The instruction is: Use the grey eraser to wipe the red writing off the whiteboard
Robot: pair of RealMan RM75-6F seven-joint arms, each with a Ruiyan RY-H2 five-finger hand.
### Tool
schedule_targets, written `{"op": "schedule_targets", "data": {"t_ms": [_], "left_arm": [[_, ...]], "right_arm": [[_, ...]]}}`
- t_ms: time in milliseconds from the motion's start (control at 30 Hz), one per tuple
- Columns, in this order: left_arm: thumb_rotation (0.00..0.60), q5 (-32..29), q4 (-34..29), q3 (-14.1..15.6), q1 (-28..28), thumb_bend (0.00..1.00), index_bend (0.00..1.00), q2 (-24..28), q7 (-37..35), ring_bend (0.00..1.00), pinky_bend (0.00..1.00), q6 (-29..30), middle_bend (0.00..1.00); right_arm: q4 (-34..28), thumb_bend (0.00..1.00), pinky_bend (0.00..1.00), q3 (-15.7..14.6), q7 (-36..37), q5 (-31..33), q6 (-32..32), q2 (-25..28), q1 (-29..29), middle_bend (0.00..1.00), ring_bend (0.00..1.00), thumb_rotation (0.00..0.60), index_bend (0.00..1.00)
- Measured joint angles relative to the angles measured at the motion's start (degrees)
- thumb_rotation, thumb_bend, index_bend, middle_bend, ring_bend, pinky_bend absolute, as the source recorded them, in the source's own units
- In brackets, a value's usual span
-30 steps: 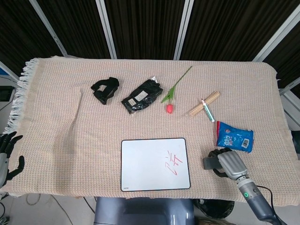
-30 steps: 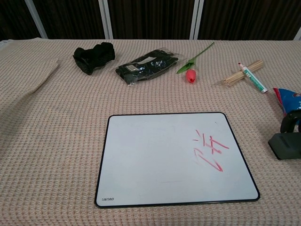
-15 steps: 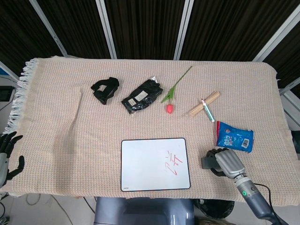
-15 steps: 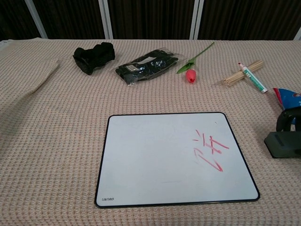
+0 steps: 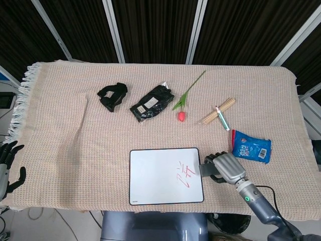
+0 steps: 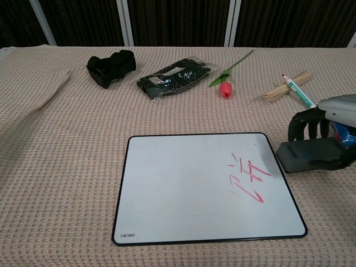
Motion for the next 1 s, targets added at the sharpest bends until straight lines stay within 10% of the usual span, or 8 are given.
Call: {"op": "schedule_targets", "data": {"t_ms": [500,1000], "left_arm": [[0.600,-0.08,0.13,-0.15,0.06,0.53,0.15,0.40,-1.01,0.00,0.05,0.03,0.05],[0.600,-0.26,0.37,-0.24,-0.09,0.53,0.15,0.61,-1.62,0.00,0.05,-0.34,0.05]], "right_arm": [[1.91,0.44,0.44,7.20,-12.72,14.53,-1.86,-13.39,8.13,0.48,0.49,0.600,0.48],[2.36,0.44,0.44,3.13,-17.17,14.99,0.00,-18.04,9.31,0.50,0.50,0.600,0.49]]}}
